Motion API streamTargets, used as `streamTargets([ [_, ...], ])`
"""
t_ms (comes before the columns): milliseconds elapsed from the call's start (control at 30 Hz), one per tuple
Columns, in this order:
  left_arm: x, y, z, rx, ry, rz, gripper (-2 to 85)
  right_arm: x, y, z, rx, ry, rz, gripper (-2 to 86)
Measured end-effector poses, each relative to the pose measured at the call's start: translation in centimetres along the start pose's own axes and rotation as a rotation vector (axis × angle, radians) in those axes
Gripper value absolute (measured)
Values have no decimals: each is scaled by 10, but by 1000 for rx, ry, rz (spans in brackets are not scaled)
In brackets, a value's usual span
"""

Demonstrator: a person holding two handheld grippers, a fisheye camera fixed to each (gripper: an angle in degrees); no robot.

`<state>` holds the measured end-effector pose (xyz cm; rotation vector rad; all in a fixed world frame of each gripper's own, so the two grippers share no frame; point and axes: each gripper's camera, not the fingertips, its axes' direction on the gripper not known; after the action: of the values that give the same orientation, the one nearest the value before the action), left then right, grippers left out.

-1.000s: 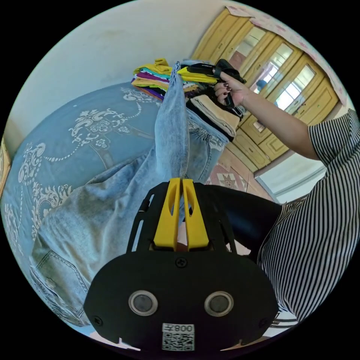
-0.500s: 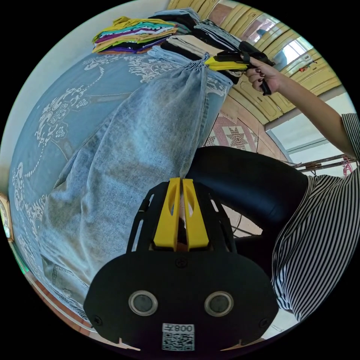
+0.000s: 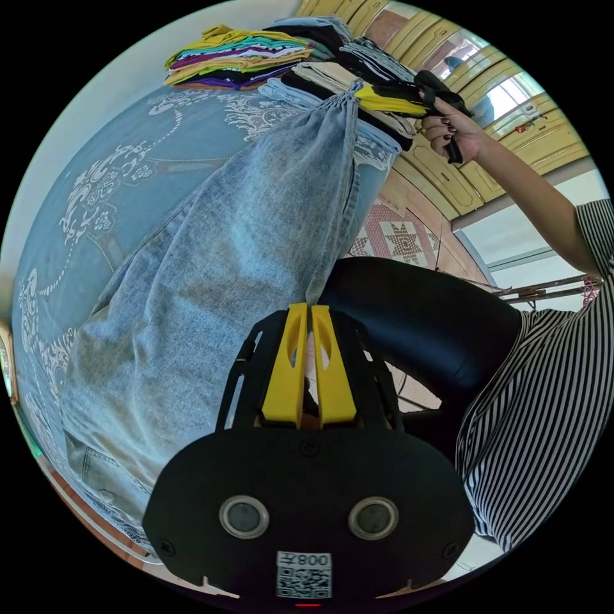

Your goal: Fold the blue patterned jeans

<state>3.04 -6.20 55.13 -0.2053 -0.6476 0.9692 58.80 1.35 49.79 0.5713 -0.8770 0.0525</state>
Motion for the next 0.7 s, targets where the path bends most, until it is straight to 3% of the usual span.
streamTargets([
  [100, -4, 1, 1, -4, 18, -29, 13, 25, 10, 13, -48, 91, 116, 21],
  [233, -10, 9, -7, 19, 71, -60, 18, 49, 28, 20, 7, -12, 230, 22],
  [333, -14, 18, -19, 54, 110, -84, 22, 42, 39, 22, 43, 68, 238, 21],
  [567, -44, 44, -62, 244, 170, -216, 23, -44, 42, 78, -6, 453, -23, 10],
  [700, -76, 55, -54, 172, 78, -348, 18, -54, 17, 162, -192, 606, -150, 3],
])
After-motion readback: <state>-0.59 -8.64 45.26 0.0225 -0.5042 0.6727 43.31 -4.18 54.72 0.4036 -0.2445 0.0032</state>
